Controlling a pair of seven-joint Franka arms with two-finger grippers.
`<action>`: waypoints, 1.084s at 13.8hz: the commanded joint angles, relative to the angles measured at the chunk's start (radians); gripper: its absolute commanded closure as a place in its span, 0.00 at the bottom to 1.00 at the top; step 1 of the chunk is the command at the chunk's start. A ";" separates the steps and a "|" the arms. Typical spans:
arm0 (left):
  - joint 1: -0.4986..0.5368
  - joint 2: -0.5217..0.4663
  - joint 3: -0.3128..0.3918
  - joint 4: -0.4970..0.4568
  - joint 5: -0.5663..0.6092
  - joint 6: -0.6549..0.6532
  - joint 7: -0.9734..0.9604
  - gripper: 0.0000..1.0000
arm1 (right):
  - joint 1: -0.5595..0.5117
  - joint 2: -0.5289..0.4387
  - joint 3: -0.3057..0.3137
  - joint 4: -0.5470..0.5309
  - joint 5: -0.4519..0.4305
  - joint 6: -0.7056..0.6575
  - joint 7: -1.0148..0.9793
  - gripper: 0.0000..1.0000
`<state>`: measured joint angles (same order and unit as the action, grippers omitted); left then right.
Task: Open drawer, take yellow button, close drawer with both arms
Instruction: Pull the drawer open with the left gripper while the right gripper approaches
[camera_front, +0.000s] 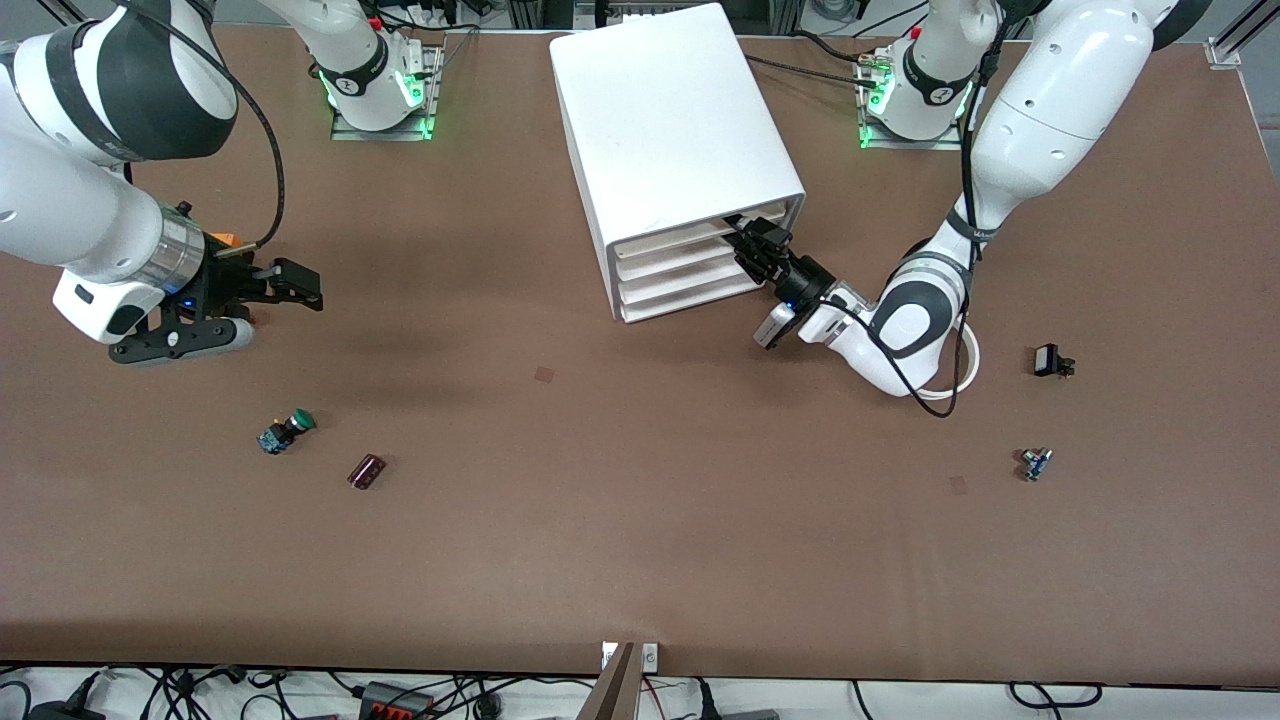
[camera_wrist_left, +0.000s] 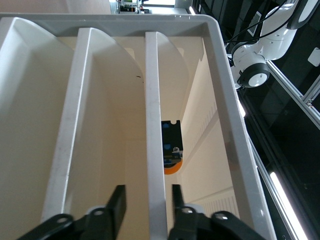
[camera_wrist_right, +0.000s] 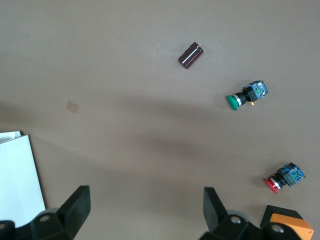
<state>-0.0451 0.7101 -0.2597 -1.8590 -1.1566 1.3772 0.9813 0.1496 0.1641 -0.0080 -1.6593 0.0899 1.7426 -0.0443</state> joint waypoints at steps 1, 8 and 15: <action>-0.006 -0.049 0.004 -0.032 -0.020 0.022 0.022 0.86 | 0.007 -0.003 -0.003 0.010 -0.004 0.000 0.000 0.00; -0.006 -0.025 0.082 0.108 0.066 0.046 -0.021 0.93 | 0.030 0.020 0.003 0.075 0.004 0.000 0.003 0.00; 0.005 0.081 0.137 0.325 0.127 0.080 -0.141 0.92 | 0.105 0.132 0.003 0.191 0.134 0.017 0.000 0.00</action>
<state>-0.0371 0.7184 -0.1541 -1.6372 -1.0767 1.4237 0.8671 0.2101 0.2546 -0.0006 -1.5414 0.2071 1.7593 -0.0455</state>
